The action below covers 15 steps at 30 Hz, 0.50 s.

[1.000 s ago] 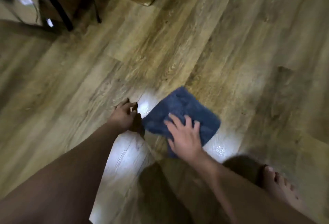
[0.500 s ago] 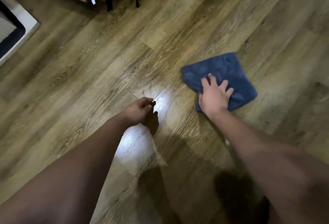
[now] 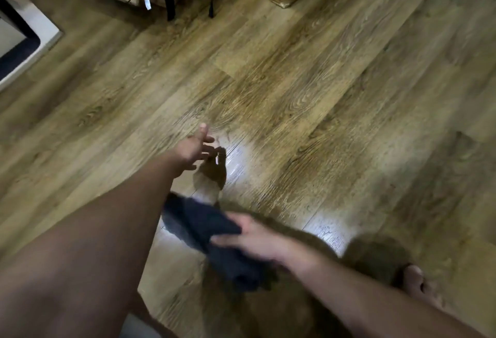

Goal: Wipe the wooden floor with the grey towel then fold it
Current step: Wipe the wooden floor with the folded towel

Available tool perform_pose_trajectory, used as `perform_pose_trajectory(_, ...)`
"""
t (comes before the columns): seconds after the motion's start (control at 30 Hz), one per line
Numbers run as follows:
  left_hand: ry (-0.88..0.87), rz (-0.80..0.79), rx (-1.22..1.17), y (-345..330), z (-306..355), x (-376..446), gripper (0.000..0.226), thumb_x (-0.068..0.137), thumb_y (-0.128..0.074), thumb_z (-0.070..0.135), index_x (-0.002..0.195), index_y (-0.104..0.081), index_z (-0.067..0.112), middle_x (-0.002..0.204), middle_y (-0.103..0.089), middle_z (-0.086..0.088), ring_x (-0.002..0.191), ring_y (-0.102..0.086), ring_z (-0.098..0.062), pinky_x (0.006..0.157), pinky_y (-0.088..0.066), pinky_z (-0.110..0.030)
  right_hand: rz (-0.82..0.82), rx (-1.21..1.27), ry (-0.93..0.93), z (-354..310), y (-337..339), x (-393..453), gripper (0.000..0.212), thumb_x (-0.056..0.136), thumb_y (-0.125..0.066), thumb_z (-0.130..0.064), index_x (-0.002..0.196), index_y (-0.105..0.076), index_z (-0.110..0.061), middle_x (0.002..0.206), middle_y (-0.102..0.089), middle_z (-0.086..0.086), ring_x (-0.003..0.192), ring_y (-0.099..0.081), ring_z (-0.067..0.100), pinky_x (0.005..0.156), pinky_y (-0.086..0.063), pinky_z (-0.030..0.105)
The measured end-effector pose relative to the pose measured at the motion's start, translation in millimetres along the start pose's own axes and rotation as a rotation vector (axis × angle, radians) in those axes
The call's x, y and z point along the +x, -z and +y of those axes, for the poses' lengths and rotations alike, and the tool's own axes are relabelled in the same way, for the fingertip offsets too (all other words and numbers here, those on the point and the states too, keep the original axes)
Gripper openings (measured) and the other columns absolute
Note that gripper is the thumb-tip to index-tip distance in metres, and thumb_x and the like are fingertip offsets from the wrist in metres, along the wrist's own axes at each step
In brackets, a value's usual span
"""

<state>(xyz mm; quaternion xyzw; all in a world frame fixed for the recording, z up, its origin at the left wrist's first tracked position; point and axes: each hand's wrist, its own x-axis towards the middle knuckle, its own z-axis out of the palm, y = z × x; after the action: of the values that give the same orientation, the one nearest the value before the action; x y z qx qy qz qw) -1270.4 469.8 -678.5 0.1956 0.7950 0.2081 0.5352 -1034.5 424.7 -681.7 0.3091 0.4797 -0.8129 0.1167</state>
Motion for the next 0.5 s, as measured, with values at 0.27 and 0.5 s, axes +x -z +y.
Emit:
perform_pose_trajectory(0.27, -0.089, 0.092, 0.313, -3.0, -11.6, 1.4, 0.061, 0.104, -0.033, 0.055, 0.138, -0.055, 0.009, 0.143, -0.054, -0.015, 0.126, -0.052, -0.029, 0.106, -0.038, -0.034, 0.737, -0.377, 0.053, -62.4, 199.7, -67.2, 0.074, 0.073, -0.066, -0.062, 0.139, -0.056, -0.029, 0.146, -0.054, 0.000, 0.133, -0.050, 0.013, 0.113, -0.033, 0.028)
perform_pose_trajectory(0.5, -0.072, 0.030, 0.593, -28.9, -14.4, -2.0, 0.043, 0.102, -0.050, 0.041, 0.139, -0.055, 0.018, 0.148, -0.044, -0.015, 0.133, -0.047, -0.034, 0.111, -0.039, -0.041, 0.762, -1.292, -0.179, -12.7, 131.9, -15.5, 0.107, 0.072, -0.029, -0.095, 0.153, -0.028, -0.026, 0.149, -0.042, 0.006, 0.129, -0.048, 0.037, 0.101, -0.045, 0.050)
